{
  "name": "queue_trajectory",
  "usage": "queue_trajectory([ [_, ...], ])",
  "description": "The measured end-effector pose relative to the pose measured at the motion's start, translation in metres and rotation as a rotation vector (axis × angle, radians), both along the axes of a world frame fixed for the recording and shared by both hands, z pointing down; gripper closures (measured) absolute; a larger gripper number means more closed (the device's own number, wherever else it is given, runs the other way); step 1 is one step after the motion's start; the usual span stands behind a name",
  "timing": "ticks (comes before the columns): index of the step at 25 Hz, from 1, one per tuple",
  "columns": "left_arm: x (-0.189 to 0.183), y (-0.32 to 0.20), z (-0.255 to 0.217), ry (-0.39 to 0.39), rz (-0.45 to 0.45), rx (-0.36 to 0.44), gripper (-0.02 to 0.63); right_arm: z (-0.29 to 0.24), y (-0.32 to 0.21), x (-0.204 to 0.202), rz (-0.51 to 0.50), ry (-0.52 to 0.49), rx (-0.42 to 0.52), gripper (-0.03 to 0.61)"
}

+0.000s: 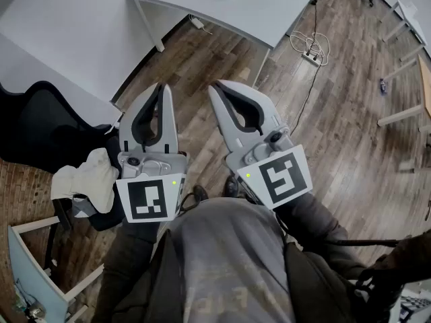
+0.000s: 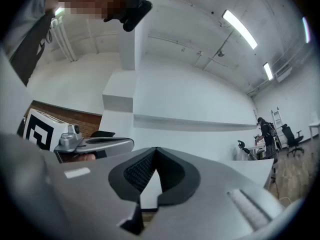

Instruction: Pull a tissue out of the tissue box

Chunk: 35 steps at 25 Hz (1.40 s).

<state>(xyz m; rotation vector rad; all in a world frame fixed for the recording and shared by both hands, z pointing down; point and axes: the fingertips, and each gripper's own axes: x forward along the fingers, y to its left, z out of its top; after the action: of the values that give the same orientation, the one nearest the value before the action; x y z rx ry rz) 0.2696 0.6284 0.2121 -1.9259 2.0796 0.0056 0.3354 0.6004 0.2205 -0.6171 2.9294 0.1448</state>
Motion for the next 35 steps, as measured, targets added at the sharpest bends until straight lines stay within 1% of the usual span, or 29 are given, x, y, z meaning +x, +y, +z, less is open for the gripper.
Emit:
queue_trajectory([
  [4, 0.003, -0.005, -0.004, 0.006, -0.016, 0.025, 0.615, 0.002, -0.004, 0.004, -0.012, -0.006, -0.009, 0.58],
  [7, 0.0, -0.015, -0.004, 0.016, -0.027, 0.033, 0.614, 0.0, -0.01, 0.003, -0.025, -0.031, -0.011, 0.578],
  [10, -0.002, -0.027, 0.004, 0.029, -0.038, 0.011, 0.614, 0.003, -0.019, 0.003, -0.021, -0.035, -0.015, 0.578],
  [15, -0.003, -0.039, 0.013, 0.041, -0.075, -0.012, 0.614, 0.02, -0.035, 0.007, -0.038, -0.005, -0.06, 0.578],
  [20, -0.022, -0.064, 0.024, 0.056, -0.095, -0.042, 0.614, 0.031, -0.067, -0.008, -0.029, 0.004, -0.101, 0.578],
  [26, -0.071, -0.125, 0.041, 0.093, -0.086, -0.05, 0.614, 0.045, -0.13, -0.046, 0.015, 0.036, -0.119, 0.578],
  [29, -0.095, -0.166, 0.055, 0.103, -0.035, -0.085, 0.614, 0.052, -0.172, -0.072, 0.062, 0.077, -0.122, 0.578],
  [31, -0.116, -0.194, 0.06, 0.087, -0.004, -0.107, 0.615, 0.056, -0.2, -0.095, 0.092, 0.096, -0.122, 0.578],
  [35, -0.156, -0.248, 0.053, 0.076, 0.062, -0.122, 0.614, 0.04, -0.249, -0.146, 0.112, 0.106, -0.109, 0.578],
])
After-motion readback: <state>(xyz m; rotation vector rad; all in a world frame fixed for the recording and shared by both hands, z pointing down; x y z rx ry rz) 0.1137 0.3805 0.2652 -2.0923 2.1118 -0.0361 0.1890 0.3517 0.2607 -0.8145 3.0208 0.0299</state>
